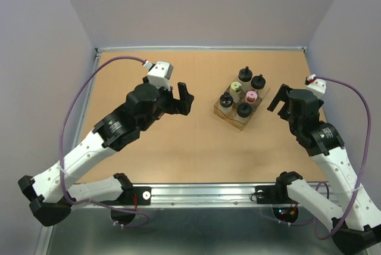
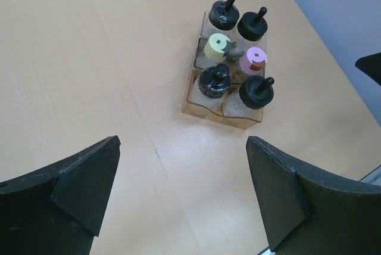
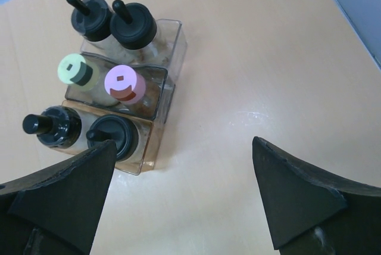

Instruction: Organize the condiment bottles

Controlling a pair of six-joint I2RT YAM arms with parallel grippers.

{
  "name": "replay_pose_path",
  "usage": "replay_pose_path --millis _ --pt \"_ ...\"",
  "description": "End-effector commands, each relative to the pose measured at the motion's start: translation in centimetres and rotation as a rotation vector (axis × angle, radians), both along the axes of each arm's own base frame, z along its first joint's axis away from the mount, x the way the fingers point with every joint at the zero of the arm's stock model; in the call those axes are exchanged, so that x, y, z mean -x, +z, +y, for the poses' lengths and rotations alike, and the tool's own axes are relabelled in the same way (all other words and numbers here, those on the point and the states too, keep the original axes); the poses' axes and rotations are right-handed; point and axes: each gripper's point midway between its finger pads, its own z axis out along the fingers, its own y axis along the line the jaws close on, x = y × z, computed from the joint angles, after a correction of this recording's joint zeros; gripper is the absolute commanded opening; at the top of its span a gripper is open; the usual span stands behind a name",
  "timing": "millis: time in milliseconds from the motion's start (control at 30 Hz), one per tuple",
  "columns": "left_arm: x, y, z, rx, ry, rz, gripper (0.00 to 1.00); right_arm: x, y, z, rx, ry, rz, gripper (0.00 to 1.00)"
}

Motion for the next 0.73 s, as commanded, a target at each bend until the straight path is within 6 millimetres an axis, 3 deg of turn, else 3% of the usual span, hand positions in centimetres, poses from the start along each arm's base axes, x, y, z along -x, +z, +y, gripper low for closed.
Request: replay_pose_path --millis 0,200,433,700 --pt "1.2 2.4 3.0 0.110 0.071 -0.069 0.99 0.0 1.2 0.3 -0.022 0.030 -0.064 1.00" --pt "3.0 3.5 6.3 0.183 0.124 -0.100 0.99 0.4 1.4 0.7 -0.030 0.066 -0.075 1.00" --pt "3.2 4.8 6.7 0.188 0.128 -0.108 0.99 0.6 1.6 0.9 -0.039 0.084 -0.085 1.00" --pt "2.9 4.4 6.3 0.158 0.130 -0.078 0.99 1.0 2.4 0.5 -0.046 0.068 -0.119 1.00"
